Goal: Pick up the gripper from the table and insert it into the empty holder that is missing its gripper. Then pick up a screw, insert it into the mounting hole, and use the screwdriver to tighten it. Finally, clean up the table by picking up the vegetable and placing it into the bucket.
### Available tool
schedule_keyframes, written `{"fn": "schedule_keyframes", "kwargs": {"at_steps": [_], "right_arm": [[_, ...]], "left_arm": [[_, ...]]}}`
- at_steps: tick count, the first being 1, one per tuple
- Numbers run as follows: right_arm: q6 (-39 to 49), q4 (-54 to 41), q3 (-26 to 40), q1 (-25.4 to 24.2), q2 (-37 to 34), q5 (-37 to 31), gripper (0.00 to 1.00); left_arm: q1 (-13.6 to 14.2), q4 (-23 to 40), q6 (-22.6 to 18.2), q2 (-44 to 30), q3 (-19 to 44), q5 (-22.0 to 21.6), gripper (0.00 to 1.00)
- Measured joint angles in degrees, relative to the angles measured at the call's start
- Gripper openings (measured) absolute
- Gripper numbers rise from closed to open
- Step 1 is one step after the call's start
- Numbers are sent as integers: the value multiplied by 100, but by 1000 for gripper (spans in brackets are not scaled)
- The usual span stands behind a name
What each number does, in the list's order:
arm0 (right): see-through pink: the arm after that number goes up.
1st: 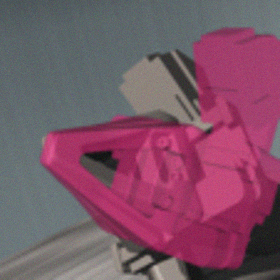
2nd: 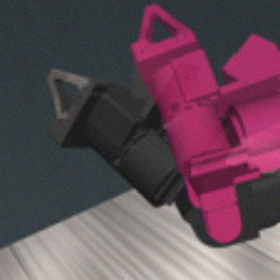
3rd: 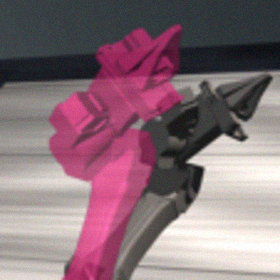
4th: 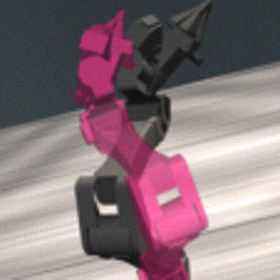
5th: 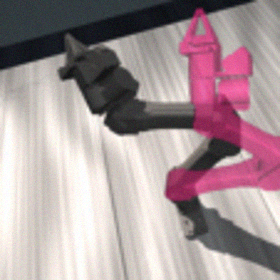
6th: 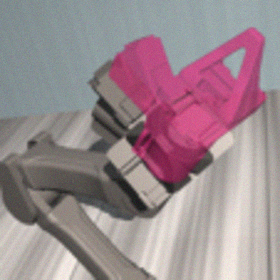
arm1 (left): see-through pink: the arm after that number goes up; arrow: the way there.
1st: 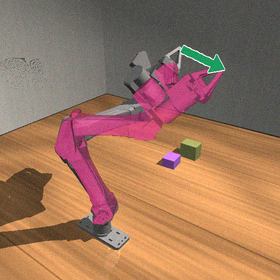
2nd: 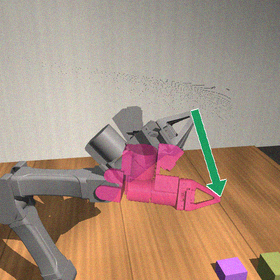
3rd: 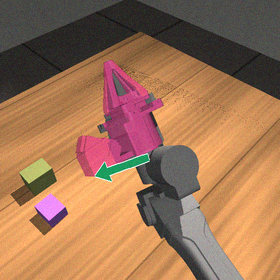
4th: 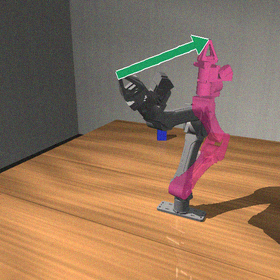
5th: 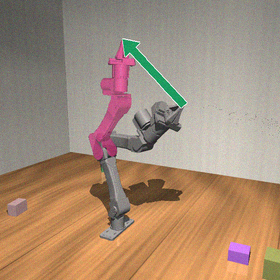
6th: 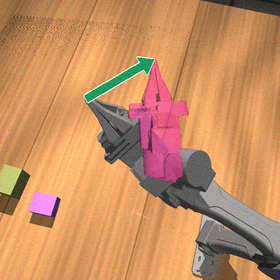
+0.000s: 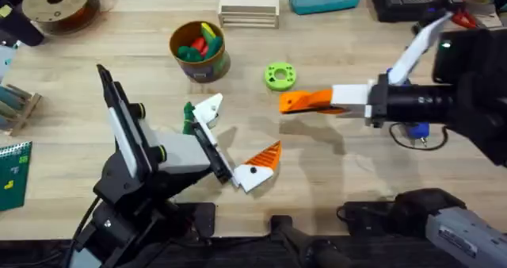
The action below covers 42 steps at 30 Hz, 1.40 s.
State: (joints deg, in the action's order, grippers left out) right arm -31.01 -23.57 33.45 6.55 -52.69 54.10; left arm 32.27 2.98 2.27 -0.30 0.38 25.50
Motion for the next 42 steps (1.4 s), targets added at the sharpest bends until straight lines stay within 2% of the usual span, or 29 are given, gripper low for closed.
{"fn": "schedule_keyframes", "kwargs": {"at_steps": [7,13,26,28,42], "right_arm": [[-880,1291,0,702,-862,570,21],[-1703,2523,2,1194,-1521,843,21],[-3038,4295,2,1655,-2547,1253,21],[-3257,4421,2,1691,-2778,1470,21],[-3384,4762,29,1726,-2963,1588,21]], "left_arm": [[0,-2,707,0,0,0,987],[0,-1,985,-1,0,0,986],[0,4,1064,0,0,0,987],[0,4,1064,-1,0,0,987],[0,4,1064,-1,0,0,987]]}}
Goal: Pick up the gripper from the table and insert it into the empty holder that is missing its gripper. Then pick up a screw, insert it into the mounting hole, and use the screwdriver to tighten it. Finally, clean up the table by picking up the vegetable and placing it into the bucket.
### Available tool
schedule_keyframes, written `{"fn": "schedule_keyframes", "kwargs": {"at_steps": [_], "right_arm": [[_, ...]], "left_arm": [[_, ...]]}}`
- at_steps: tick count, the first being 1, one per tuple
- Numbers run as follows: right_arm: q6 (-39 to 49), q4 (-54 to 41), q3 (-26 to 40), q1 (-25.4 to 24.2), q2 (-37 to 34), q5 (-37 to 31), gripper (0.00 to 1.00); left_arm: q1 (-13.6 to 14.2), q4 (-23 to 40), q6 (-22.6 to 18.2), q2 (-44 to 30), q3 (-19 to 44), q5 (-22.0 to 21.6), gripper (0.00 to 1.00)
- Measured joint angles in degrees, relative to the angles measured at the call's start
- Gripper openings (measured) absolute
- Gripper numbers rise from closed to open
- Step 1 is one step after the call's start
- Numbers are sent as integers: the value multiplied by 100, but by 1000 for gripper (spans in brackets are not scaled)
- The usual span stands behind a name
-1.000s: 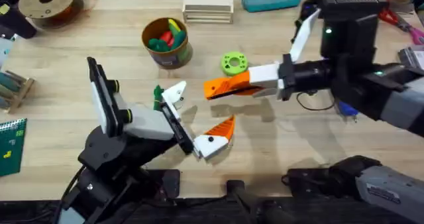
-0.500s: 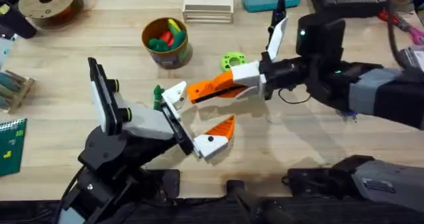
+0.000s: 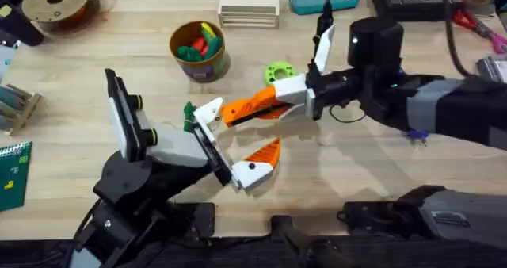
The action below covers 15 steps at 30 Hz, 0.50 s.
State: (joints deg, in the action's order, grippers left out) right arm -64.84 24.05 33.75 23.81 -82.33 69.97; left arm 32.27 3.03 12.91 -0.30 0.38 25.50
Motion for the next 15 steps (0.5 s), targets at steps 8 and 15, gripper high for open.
{"fn": "schedule_keyframes", "kwargs": {"at_steps": [8,15], "right_arm": [[-81,169,445,273,-571,54,21],[-100,258,1065,422,-1383,348,21]], "left_arm": [[-9,7,42,1,0,-180,988],[-28,15,63,0,0,-346,988]]}}
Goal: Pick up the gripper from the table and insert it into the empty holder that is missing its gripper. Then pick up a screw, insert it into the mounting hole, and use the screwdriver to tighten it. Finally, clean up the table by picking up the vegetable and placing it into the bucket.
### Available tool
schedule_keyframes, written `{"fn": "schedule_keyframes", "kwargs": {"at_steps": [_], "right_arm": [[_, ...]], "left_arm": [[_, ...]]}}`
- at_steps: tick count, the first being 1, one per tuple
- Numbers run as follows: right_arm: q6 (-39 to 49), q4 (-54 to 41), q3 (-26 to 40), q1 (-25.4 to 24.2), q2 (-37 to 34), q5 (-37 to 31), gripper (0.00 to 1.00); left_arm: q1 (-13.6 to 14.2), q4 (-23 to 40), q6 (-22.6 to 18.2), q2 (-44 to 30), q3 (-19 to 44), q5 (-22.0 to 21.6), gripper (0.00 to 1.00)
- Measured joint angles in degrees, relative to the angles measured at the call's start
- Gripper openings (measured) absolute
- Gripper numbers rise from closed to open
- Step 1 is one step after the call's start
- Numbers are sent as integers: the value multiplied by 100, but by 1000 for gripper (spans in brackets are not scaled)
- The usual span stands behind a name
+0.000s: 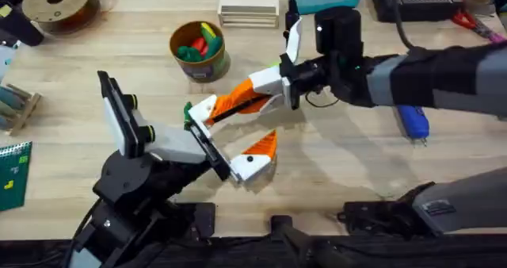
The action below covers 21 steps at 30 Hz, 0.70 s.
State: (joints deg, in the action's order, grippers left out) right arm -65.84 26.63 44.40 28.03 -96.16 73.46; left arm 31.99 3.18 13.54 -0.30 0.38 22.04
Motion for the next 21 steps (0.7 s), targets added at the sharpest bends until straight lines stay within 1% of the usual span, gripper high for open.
{"fn": "schedule_keyframes", "kwargs": {"at_steps": [3,4,9,15,21], "right_arm": [[2,0,174,20,-209,116,21],[2,-4,357,74,-391,189,21],[2,11,593,172,-647,259,21],[4,51,742,217,-844,315,21],[4,76,794,219,-950,398,21]], "left_arm": [[0,2,22,-2,0,-59,987],[-22,4,22,-2,0,-124,987],[-44,11,42,-1,0,-242,987],[-57,26,83,0,0,-365,987],[-59,26,172,-2,0,-339,987]]}}
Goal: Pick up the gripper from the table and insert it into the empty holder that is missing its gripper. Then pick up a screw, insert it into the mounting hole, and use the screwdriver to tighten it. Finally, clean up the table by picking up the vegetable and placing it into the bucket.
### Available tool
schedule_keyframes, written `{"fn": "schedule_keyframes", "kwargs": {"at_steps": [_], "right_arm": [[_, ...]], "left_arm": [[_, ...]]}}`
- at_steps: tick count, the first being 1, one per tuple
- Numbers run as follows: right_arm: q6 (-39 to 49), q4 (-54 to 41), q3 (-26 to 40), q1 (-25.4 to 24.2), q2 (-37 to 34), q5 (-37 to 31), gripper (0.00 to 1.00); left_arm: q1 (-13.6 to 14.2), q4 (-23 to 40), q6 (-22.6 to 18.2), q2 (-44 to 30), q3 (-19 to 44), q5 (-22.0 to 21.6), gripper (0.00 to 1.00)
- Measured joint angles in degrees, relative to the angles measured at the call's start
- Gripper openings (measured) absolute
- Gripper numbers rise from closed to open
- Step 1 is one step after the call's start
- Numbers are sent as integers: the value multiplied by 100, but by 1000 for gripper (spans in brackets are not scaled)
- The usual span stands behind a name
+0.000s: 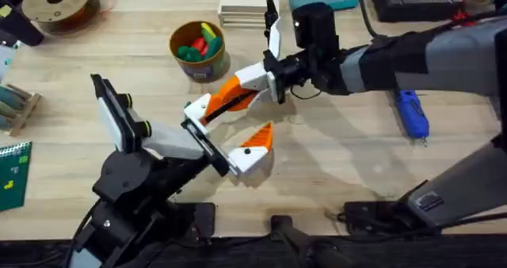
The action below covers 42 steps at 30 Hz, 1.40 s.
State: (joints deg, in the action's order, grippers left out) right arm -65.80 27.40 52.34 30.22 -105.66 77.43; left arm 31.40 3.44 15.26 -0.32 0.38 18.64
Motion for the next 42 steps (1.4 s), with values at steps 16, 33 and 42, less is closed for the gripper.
{"fn": "schedule_keyframes", "kwargs": {"at_steps": [16,33,42], "right_arm": [[199,-61,2,-87,-60,450,21],[280,284,0,9,-64,575,479],[282,382,0,12,-72,640,828]], "left_arm": [[-31,-20,-28,1,4,500,987],[-4,-17,-111,0,9,876,987],[92,-24,-116,2,9,1463,987]]}}
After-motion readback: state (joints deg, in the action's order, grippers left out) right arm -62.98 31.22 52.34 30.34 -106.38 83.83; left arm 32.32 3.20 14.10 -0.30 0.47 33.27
